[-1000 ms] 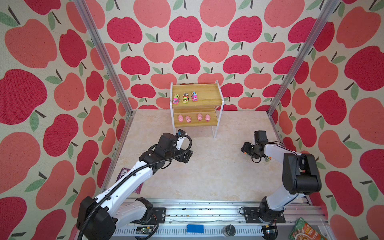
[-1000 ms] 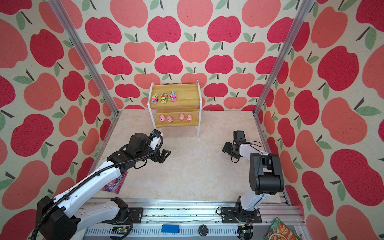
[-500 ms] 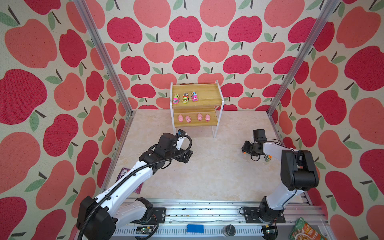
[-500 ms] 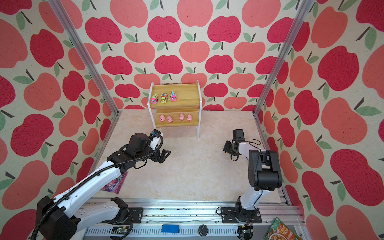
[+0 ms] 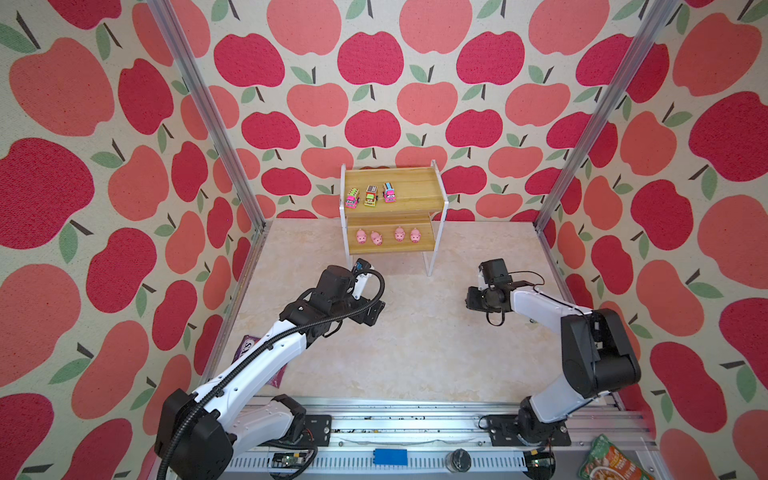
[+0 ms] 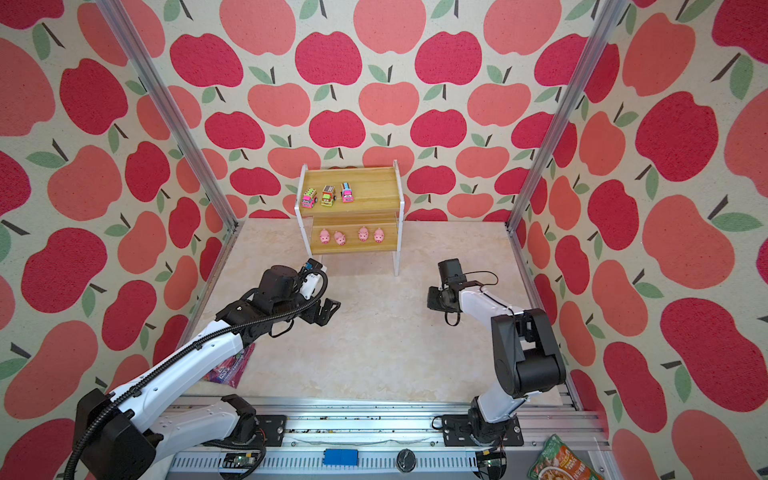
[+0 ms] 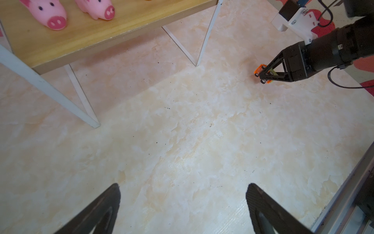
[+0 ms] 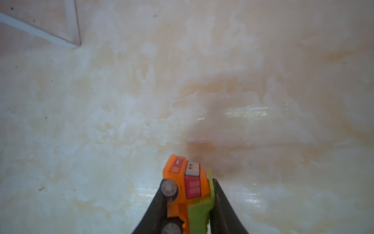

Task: Organize plastic toys on shelves
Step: Pick up the plastic toy from the middle-right of the table, then place the plastic toy at the center of the table.

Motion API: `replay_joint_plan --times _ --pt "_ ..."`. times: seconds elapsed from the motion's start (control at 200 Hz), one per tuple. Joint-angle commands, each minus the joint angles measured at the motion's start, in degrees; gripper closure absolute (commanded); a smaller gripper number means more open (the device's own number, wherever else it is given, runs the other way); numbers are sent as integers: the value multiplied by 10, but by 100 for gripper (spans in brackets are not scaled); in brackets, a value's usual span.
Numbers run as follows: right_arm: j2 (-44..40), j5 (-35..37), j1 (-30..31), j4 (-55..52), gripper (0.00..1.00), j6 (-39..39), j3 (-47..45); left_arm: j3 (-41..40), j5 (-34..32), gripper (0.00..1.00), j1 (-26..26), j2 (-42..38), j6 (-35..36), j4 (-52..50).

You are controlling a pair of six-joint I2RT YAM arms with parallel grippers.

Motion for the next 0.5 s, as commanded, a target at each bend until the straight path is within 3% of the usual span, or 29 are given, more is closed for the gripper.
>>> replay_joint_plan --times 0.0,0.25,0.495 --pt "-21 26 66 -35 71 -7 -12 0 -10 1 7 3 4 -13" --pt "46 55 216 -23 69 7 35 1 -25 1 23 -1 1 -19" --pt "118 65 287 -34 64 -27 101 -1 -36 1 37 -7 0 -20"
